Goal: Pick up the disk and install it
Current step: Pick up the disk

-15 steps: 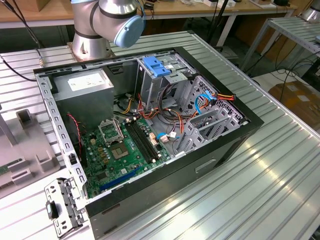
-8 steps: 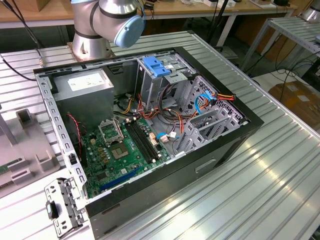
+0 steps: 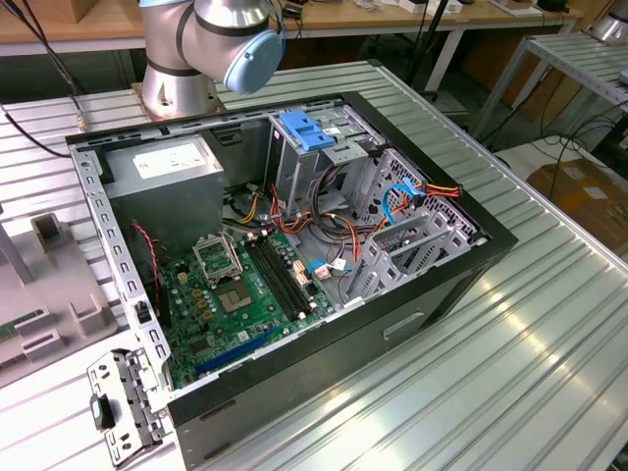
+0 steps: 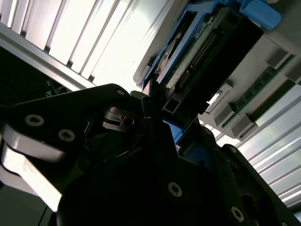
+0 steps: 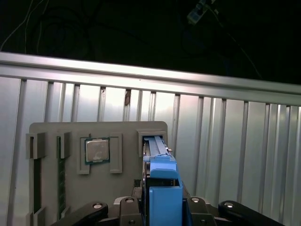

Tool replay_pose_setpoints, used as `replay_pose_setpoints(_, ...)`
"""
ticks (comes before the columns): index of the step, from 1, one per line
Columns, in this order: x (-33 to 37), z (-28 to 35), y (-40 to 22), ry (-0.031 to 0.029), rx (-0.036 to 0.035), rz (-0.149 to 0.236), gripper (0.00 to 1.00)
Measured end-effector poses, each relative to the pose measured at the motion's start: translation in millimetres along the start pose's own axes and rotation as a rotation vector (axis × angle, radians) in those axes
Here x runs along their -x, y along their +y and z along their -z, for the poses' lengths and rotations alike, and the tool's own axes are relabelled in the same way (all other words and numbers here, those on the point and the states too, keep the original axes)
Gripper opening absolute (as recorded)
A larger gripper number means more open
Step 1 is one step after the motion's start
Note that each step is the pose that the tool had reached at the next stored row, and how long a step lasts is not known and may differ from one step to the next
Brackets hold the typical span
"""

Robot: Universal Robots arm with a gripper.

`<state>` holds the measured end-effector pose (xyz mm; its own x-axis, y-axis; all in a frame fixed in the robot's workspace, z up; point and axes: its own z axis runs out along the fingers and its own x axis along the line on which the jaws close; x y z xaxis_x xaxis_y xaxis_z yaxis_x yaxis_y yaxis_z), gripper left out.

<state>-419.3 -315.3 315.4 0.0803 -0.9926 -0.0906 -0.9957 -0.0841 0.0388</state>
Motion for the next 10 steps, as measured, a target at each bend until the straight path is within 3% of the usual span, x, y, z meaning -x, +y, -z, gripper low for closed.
replay_pose_setpoints(10,0.7,7.6,0.3,-0.0054,-0.0004,0.0,0.37)
